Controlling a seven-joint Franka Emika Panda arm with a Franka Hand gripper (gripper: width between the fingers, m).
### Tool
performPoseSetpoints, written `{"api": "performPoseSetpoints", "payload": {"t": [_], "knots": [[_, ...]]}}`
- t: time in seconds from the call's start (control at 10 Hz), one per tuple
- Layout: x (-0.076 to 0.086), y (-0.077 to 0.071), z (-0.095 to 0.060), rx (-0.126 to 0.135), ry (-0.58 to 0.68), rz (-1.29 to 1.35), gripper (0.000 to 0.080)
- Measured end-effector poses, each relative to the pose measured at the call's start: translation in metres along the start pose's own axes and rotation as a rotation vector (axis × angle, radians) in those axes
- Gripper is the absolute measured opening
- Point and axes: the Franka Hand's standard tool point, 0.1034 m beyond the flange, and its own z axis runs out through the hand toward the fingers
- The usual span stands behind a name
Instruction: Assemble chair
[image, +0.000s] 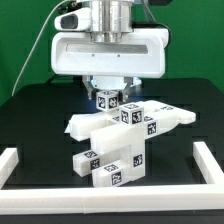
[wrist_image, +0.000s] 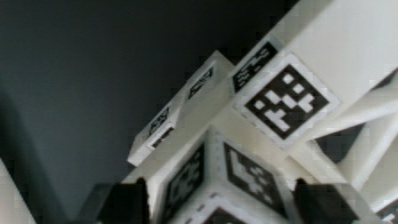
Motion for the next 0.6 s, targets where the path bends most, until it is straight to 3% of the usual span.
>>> {"api": "performPoseSetpoints", "payload": {"t": [0.5, 0.6], "knots": [[0.0006, 0.0003, 0.0002, -0.001, 0.0, 0.0, 0.0393], [0.0005, 0.0002, 0.0003, -0.001, 0.0, 0.0, 0.0564]]}}
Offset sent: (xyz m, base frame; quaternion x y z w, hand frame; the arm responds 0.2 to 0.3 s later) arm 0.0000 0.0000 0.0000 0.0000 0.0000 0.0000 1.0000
